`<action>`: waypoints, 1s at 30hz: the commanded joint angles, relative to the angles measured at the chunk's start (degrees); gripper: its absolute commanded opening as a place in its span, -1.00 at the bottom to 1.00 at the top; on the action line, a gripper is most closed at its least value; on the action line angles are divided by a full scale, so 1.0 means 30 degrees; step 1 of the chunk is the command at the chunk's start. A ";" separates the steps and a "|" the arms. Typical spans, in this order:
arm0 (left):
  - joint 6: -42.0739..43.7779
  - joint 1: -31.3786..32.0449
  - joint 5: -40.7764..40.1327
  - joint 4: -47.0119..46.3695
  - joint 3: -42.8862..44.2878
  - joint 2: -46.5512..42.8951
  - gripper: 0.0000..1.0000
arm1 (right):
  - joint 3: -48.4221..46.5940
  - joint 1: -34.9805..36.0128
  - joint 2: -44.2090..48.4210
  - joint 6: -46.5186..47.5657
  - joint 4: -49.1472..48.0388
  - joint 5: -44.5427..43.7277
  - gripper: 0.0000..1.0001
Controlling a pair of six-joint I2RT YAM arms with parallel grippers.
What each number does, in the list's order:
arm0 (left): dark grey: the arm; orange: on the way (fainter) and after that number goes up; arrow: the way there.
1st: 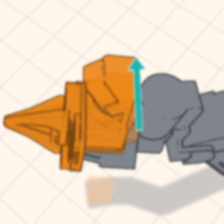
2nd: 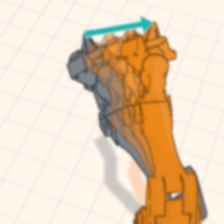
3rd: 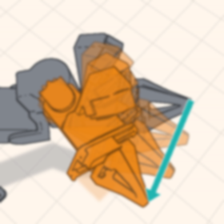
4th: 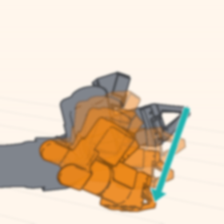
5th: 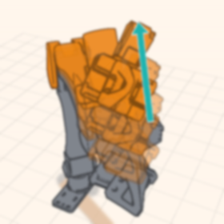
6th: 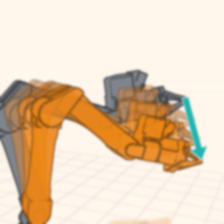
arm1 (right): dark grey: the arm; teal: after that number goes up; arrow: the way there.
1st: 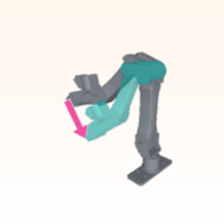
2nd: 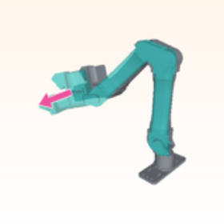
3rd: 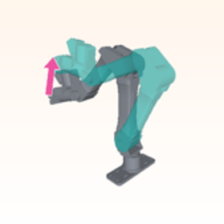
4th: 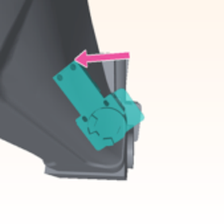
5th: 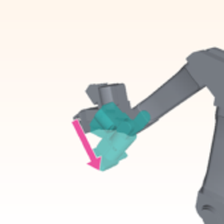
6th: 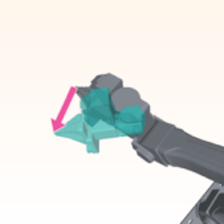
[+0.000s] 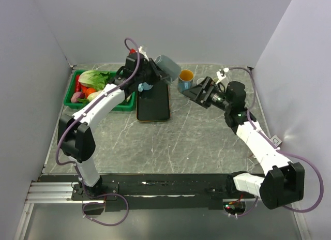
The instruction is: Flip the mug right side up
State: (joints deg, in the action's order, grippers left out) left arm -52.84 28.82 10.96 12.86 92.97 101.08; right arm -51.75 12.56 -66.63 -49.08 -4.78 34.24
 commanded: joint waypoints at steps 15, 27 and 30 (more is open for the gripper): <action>-1.1186 -0.0524 0.7920 -1.8874 -0.4094 -0.3399 -0.98 | -0.2350 0.1703 -0.1431 -0.3707 -0.8395 -0.1892 0.90; -0.8757 0.0589 0.7128 -1.9059 -0.4682 -0.4103 -0.98 | -0.2995 0.1908 -0.2487 -0.5934 -1.0683 -0.1335 0.47; -0.8285 0.0736 0.6952 -1.8790 -0.4739 -0.4220 -0.98 | -0.2732 0.1908 -0.2545 -0.6256 -1.1648 -0.1247 0.42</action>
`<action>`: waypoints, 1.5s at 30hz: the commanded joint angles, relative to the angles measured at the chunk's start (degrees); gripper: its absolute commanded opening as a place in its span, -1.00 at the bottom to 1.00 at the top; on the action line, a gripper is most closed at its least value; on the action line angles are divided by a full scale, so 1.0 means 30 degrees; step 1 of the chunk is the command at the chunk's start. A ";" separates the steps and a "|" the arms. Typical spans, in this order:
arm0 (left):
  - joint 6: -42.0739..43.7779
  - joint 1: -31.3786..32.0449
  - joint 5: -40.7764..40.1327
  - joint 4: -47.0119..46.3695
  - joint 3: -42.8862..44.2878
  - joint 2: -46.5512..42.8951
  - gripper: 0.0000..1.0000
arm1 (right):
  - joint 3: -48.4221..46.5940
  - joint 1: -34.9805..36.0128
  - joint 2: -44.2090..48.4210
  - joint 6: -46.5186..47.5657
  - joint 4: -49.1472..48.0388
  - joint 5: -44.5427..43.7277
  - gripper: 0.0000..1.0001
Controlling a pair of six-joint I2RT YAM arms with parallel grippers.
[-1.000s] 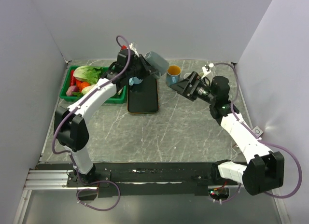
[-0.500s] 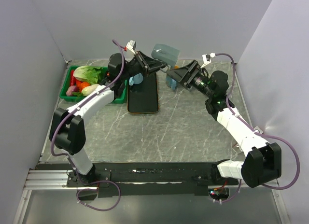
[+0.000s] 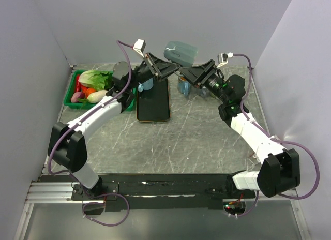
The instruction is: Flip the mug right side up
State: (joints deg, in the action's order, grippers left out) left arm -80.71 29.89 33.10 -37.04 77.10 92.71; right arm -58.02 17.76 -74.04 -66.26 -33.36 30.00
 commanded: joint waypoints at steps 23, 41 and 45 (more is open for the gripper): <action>0.1267 0.0584 -0.0488 -0.2392 0.0022 -0.1429 -0.98 | -0.0727 0.0291 -0.0427 -0.0327 -0.1450 0.0049 -1.00; 1.2101 0.0584 -0.1508 1.1485 0.0871 -0.2865 0.93 | -0.3716 0.0204 0.2413 0.5966 0.8597 -0.3697 -1.00; 1.4240 0.0554 -0.4550 1.4916 0.0405 -0.3420 0.93 | -0.4447 0.0174 0.3058 0.8311 1.1029 -0.5774 -1.00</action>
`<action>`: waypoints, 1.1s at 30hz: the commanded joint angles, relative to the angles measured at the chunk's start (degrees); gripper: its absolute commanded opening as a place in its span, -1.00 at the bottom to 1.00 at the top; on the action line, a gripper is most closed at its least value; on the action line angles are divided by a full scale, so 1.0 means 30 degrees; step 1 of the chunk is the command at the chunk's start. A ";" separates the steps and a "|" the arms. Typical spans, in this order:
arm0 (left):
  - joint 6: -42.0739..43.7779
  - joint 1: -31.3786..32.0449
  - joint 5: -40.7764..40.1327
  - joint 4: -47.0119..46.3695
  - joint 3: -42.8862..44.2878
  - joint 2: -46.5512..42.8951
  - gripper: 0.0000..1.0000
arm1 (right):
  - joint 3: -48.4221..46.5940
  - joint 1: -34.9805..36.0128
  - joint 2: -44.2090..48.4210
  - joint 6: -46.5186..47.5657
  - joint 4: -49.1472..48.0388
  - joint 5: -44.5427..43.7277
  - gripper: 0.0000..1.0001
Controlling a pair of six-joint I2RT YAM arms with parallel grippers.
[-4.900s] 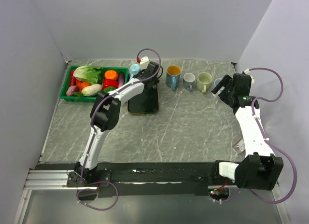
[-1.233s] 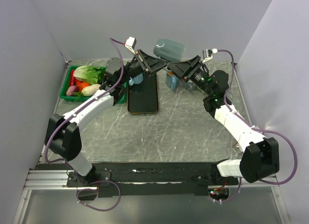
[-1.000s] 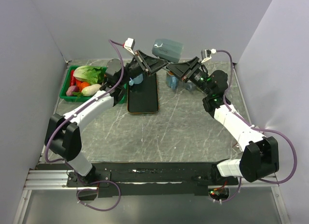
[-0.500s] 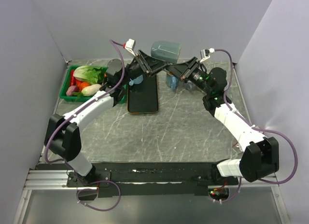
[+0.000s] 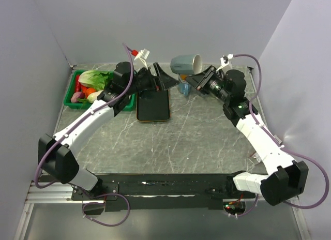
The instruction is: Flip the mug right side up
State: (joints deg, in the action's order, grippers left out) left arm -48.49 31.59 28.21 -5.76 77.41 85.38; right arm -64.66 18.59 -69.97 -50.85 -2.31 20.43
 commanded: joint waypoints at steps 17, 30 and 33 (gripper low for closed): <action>0.4708 -0.0980 -0.6209 0.6900 0.0653 -0.1420 0.93 | -0.3026 -0.1184 0.1617 1.0592 0.9614 -1.1318 -1.00; 0.4650 -0.1361 -0.6092 0.7456 0.0506 -0.1099 0.93 | -0.1269 -0.7952 0.1148 0.9130 1.2368 -1.2078 -1.00; 0.4650 -0.1449 -0.6034 0.7603 0.0623 -0.0894 0.93 | -0.0684 -0.8539 0.0797 0.8397 1.2869 -1.2899 -1.00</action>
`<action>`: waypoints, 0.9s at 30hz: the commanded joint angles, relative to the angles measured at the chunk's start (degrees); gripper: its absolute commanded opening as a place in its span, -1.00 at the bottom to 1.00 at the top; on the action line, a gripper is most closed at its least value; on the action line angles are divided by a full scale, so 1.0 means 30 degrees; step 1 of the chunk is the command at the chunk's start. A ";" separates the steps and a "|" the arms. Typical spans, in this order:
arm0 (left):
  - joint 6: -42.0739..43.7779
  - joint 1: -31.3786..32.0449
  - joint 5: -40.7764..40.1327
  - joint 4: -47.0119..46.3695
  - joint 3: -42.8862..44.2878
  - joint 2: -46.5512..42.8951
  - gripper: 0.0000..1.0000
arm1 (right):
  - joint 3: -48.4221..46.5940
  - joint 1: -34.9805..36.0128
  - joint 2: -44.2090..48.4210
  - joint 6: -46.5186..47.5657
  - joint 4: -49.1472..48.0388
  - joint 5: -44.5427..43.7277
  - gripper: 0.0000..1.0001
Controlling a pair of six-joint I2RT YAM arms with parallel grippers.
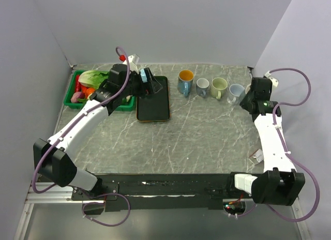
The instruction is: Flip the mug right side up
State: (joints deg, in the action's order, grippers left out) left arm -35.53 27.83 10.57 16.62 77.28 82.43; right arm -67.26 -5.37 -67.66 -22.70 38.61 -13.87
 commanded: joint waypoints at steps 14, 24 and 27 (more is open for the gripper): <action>0.0065 -0.0577 0.0930 0.0201 0.0609 0.0969 0.93 | 0.2472 -0.2430 -0.3870 -0.1194 -0.4929 -0.0504 -1.00; 0.0154 -0.1162 0.0931 0.0669 0.0989 0.1642 0.93 | 0.1387 -0.2547 -0.6917 -0.0225 -0.5575 -0.0970 -1.00; 0.0007 -0.1397 0.1134 0.0700 0.1107 0.2023 0.93 | 0.1270 -0.2547 -0.7357 -0.0052 -0.5546 -0.1178 -1.00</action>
State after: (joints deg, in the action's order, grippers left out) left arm -35.57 24.58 12.64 18.72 77.71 87.18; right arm -60.31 -12.69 -88.47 -23.81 25.63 -14.55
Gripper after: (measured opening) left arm 0.966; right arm 0.252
